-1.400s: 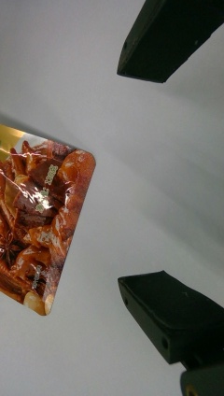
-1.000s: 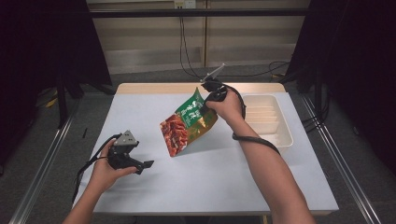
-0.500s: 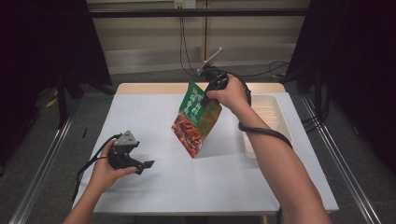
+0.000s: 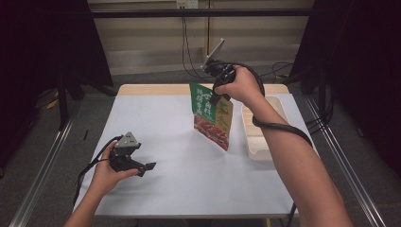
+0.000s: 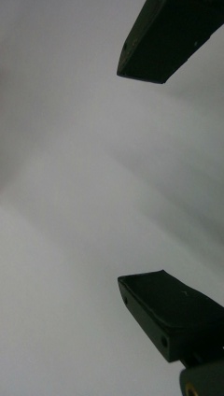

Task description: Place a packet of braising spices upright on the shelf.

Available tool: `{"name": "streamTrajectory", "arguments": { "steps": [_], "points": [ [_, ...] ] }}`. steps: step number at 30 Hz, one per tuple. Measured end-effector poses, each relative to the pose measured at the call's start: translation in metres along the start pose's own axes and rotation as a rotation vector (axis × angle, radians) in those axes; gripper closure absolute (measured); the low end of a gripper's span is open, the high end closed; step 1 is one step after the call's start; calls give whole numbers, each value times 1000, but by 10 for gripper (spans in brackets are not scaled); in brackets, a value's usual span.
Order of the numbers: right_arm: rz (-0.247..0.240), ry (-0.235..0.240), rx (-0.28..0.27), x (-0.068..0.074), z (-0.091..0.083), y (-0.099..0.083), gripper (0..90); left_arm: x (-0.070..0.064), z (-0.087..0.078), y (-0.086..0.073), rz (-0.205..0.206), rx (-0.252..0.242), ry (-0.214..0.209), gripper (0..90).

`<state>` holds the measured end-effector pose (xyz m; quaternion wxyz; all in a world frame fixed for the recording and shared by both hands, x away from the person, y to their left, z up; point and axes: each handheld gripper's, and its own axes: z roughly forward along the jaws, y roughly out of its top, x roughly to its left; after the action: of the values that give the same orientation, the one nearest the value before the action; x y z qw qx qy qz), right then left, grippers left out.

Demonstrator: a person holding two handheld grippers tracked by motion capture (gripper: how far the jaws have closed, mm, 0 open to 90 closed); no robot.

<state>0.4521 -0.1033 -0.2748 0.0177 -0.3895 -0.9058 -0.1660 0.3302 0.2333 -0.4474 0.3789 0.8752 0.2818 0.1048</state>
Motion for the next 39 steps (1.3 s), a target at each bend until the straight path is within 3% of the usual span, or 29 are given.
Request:
{"name": "streamTrajectory", "arguments": {
  "steps": [9,10,24,26,28,29,39],
  "points": [
    [-26,6,29,-1,-18,-5,900,0,-1,1,15,3,7,20],
    [-34,4,34,-1,-22,-6,900,0,0,0,-1,-7,1,20],
    [-44,7,21,-13,-46,-22,900,0,-1,0,8,4,4,20],
    [-27,11,22,-12,-48,-23,900,0,-1,0,6,3,2,20],
    [-44,8,18,-15,-51,-25,900,0,-1,1,12,3,7,20],
    [-41,9,17,-16,-54,-27,900,-1,0,0,-2,-2,0,20],
    [-46,-5,13,-19,-71,-33,900,-1,1,0,0,0,0,20]
  ]
}}
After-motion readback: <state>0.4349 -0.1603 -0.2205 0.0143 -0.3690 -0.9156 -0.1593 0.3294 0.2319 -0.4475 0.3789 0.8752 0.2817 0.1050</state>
